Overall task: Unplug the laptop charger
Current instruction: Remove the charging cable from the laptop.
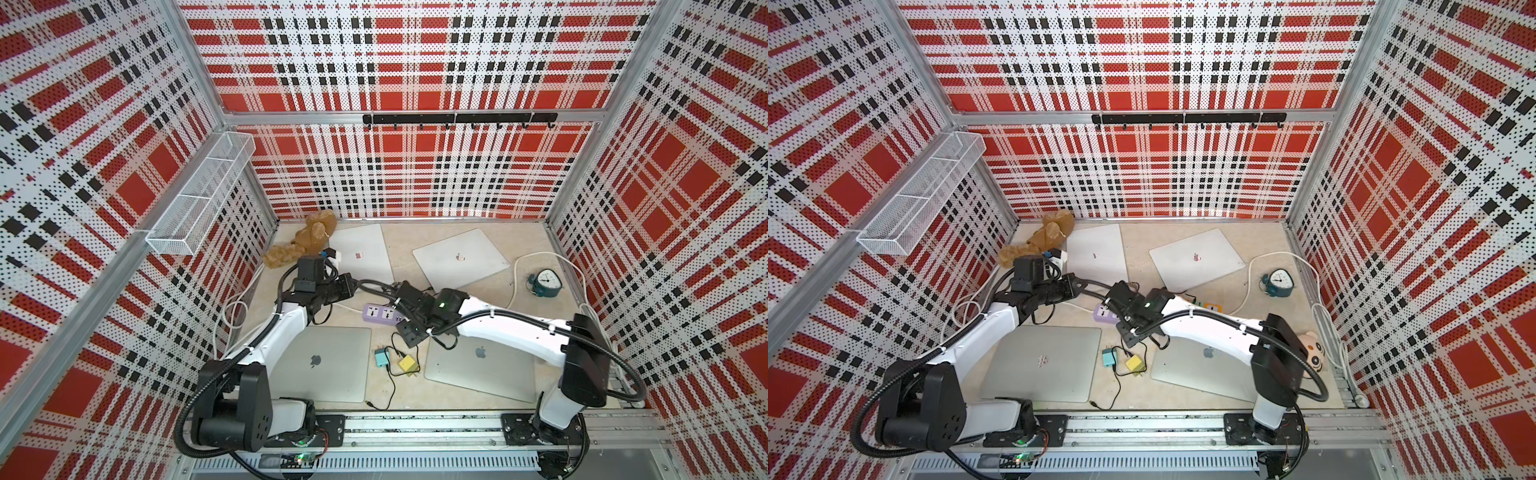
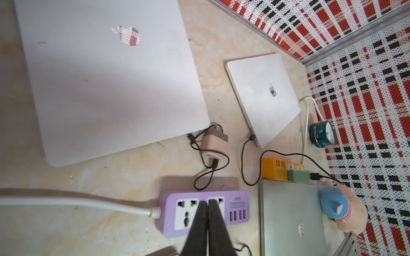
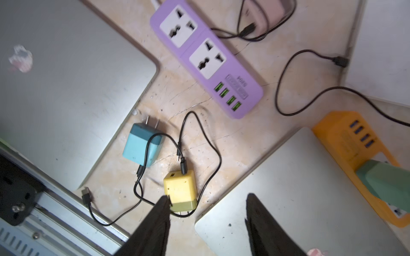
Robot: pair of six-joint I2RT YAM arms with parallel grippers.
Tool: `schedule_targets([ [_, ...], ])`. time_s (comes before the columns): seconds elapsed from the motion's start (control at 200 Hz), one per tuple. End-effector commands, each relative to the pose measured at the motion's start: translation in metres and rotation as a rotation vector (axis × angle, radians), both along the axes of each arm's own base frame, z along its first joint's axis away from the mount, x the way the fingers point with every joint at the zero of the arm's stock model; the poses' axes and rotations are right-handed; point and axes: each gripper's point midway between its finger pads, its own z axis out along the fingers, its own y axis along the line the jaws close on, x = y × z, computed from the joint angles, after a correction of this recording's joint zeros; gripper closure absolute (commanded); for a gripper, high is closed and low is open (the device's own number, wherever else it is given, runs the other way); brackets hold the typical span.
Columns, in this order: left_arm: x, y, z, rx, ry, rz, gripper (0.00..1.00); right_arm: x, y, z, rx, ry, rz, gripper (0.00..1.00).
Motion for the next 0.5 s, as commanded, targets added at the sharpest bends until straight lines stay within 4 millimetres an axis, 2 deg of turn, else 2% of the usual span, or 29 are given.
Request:
schedule_targets([
  [0.0,0.013,-0.014,0.021,0.09,-0.122,-0.047,0.88,0.021,-0.009,0.026,0.15,-0.059,-0.13,0.43],
  [0.08,0.017,-0.022,0.024,0.128,-0.149,-0.073,0.85,0.03,-0.026,0.032,0.202,-0.072,-0.195,0.43],
  [0.105,0.013,-0.035,0.024,0.138,-0.157,-0.107,0.83,0.032,-0.031,0.033,0.216,-0.075,-0.214,0.43],
  [0.205,0.013,-0.049,0.026,0.178,-0.191,-0.15,0.8,0.041,-0.05,0.037,0.267,-0.098,-0.277,0.43],
  [0.496,0.014,-0.088,0.028,0.231,-0.251,-0.252,0.76,0.063,-0.097,0.038,0.378,-0.133,-0.41,0.42],
])
